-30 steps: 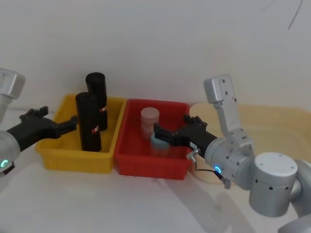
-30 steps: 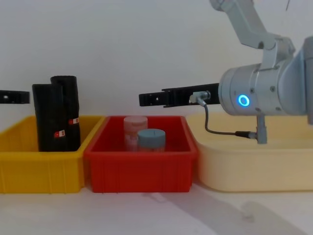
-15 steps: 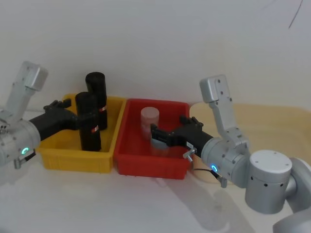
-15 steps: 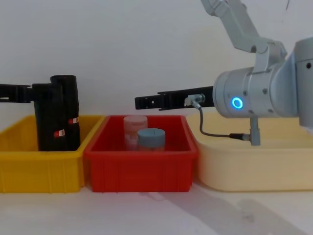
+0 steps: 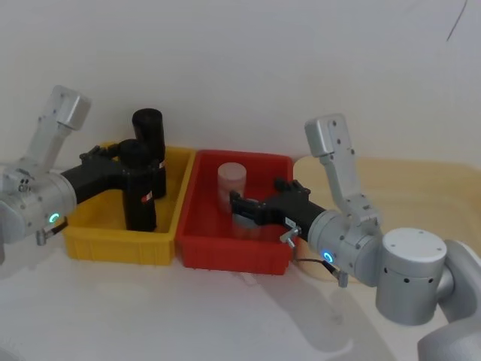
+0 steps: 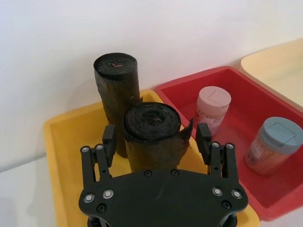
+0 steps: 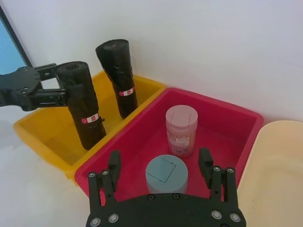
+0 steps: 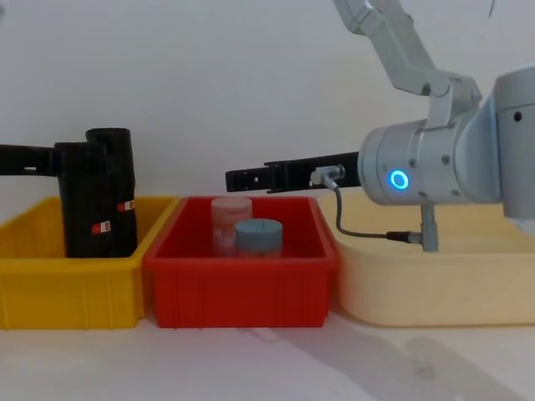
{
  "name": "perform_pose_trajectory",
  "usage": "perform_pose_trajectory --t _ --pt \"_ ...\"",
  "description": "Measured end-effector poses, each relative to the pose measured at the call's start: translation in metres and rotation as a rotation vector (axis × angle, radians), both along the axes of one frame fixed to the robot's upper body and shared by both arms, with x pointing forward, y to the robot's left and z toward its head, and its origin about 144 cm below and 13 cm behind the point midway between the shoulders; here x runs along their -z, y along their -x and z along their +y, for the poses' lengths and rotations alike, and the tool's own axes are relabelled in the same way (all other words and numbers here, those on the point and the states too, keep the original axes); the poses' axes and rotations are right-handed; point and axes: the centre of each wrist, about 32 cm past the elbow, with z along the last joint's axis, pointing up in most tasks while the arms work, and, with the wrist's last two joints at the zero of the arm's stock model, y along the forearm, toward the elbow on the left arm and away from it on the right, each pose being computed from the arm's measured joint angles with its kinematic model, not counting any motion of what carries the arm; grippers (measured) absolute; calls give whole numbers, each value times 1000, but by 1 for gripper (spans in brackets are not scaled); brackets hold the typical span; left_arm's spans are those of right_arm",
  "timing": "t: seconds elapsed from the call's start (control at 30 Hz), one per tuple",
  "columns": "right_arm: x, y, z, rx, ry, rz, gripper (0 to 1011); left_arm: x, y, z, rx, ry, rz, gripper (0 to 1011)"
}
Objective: Pick up the garbage bag with the one hand and transfer it to the other hand.
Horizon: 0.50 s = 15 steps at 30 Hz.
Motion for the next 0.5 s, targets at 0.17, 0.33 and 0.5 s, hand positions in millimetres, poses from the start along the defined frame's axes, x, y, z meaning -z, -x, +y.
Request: perform_pose_trajectory --t 0.17,0.33,0.5 --pt "2 -1 0 -1 1 7 1001 1 -8 -2 10 -3 6 1001" --pt "3 -3 1 -1 3 12 1002 2 -15 -4 27 -1 15 1001" --pt "4 -4 2 -3 5 16 1001 3 -19 -5 37 1 19 1001"
